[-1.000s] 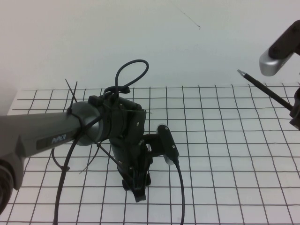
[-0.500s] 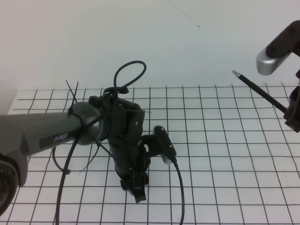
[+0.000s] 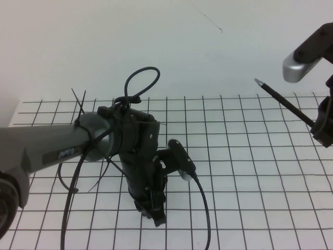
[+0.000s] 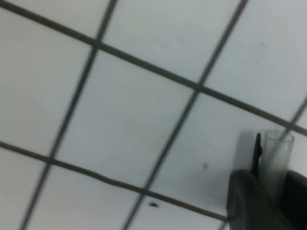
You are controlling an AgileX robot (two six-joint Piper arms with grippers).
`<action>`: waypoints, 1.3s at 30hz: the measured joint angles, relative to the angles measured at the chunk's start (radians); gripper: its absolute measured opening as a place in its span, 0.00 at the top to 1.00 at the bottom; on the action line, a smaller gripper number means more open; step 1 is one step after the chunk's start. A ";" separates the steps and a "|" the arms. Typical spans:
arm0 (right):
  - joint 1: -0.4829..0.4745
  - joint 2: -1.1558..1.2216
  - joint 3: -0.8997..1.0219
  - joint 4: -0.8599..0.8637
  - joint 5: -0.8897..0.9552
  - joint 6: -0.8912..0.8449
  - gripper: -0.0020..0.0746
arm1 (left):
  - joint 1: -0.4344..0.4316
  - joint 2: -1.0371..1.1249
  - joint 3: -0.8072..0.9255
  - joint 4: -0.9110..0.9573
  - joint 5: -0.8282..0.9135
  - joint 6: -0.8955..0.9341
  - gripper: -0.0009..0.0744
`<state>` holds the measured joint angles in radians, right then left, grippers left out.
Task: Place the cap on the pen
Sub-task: Put the cap on the pen
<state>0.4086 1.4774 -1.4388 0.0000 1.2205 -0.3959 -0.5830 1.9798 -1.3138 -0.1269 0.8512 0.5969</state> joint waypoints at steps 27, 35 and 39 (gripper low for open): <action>0.000 -0.383 0.436 0.623 0.000 -0.109 0.89 | 0.000 -0.652 0.247 0.021 -0.427 0.109 0.99; 0.000 -0.480 0.736 0.743 -0.108 -0.141 0.89 | -0.001 -0.794 0.571 0.032 -0.870 0.178 0.99; 0.000 -0.475 0.789 0.771 -0.100 -0.137 0.89 | -0.027 -0.844 0.733 0.168 -1.148 0.313 0.88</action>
<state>0.4086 1.0027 -0.6500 0.7712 1.1208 -0.5325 -0.6102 1.1357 -0.5807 0.0412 -0.2965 0.9099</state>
